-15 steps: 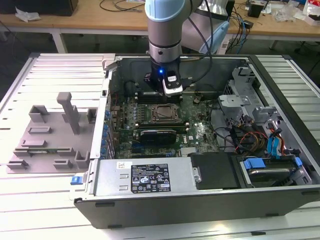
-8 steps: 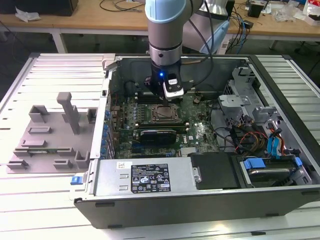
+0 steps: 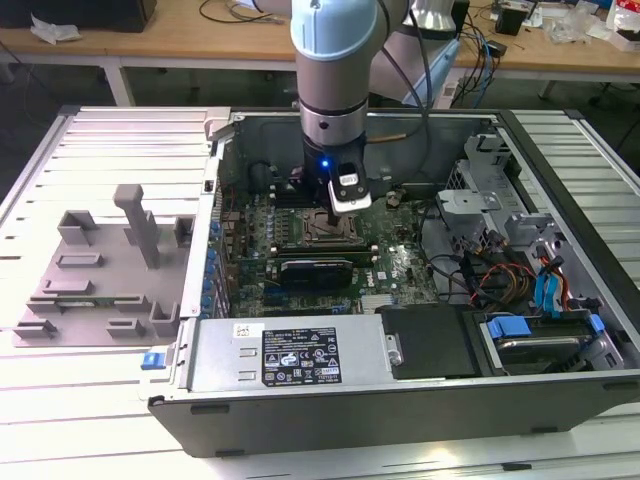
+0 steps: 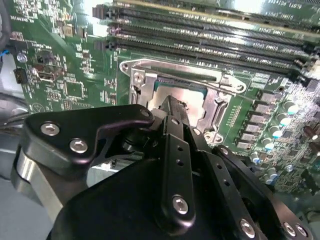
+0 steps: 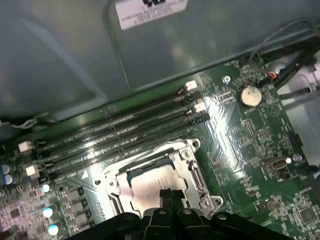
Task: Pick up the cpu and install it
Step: 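Install the first cpu locking lever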
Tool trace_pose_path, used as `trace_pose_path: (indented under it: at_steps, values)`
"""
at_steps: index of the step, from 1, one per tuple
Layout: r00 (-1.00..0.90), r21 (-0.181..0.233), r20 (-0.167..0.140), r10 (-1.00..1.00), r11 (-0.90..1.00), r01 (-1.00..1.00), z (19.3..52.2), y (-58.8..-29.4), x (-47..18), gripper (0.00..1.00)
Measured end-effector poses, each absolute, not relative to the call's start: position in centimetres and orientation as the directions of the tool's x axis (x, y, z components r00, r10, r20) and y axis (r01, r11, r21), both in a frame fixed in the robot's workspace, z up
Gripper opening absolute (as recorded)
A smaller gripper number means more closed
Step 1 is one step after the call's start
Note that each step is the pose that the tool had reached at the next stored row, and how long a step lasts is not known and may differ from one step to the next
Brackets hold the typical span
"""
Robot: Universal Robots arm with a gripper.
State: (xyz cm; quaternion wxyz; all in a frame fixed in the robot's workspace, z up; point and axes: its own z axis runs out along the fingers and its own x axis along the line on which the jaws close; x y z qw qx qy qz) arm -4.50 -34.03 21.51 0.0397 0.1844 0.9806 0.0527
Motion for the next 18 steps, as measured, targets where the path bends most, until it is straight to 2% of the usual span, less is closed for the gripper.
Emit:
trace_pose_path:
  at_steps: [5, 8, 9, 10, 18]
  values:
    - [-0.929, 0.117, -0.059, 0.366, 0.927, 0.357, 23.3, -34.1, -4.5, 0.11]
    - [-0.929, 0.083, -0.067, 0.364, 0.93, 0.358, 23.6, -34.0, -4.5, 0.11]
    - [-0.929, 0.057, -0.074, 0.362, 0.932, 0.358, 23.6, -33.9, -4.5, 0.11]
    - [-0.929, 0.053, -0.075, 0.361, 0.932, 0.358, 23.6, -33.7, -4.5, 0.11]
    - [-0.929, 0.051, -0.076, 0.361, 0.932, 0.358, 23.5, -33.0, -4.5, 0.11]
